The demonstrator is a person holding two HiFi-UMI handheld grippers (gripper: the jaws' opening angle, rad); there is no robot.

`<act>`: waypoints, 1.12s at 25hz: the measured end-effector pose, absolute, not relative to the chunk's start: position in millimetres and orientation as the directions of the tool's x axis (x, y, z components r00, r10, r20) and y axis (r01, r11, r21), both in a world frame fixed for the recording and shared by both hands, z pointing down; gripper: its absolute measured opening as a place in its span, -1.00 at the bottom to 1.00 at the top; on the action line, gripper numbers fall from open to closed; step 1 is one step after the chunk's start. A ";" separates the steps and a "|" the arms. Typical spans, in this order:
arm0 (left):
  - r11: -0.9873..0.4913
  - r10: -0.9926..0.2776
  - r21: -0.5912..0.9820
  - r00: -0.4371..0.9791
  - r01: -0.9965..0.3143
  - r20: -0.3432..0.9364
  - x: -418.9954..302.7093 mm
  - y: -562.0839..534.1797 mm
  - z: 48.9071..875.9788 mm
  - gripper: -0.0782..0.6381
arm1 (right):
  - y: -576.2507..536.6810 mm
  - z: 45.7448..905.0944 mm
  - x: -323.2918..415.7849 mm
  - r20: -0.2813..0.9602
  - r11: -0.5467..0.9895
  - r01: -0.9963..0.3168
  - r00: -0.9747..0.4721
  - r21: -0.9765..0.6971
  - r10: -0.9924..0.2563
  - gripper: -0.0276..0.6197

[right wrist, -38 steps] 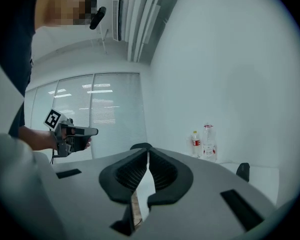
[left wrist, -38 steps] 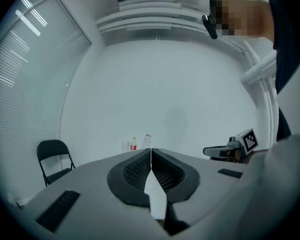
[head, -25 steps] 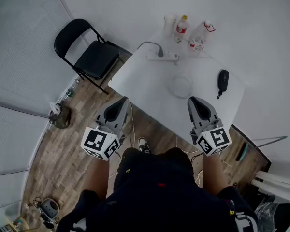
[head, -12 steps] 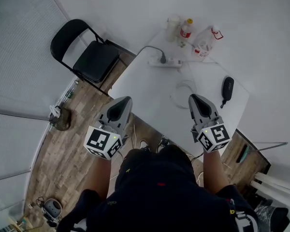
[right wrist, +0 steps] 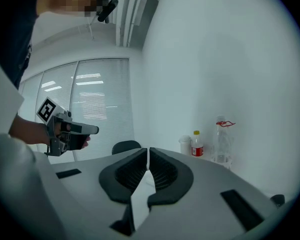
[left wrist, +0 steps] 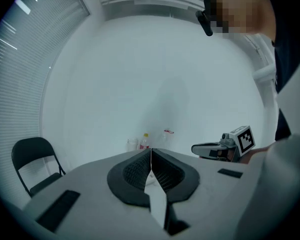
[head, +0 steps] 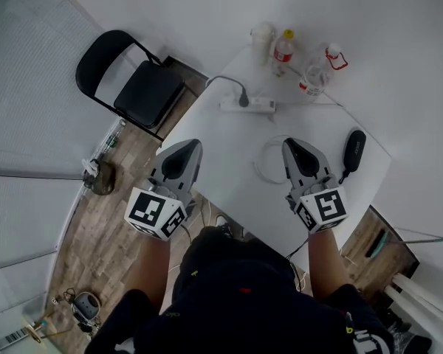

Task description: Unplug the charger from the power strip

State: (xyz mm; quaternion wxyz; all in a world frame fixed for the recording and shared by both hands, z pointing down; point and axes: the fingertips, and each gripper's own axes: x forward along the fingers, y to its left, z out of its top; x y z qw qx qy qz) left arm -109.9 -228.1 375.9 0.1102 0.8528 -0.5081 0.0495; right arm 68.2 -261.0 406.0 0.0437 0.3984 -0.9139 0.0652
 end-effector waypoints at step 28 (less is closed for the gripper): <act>-0.574 -0.662 0.186 0.586 -0.797 0.467 -81.0 -445.9 625.6 -0.72 | -436.0 625.8 -2.7 0.499 0.518 -0.855 -0.463 -0.033 -0.732 -0.29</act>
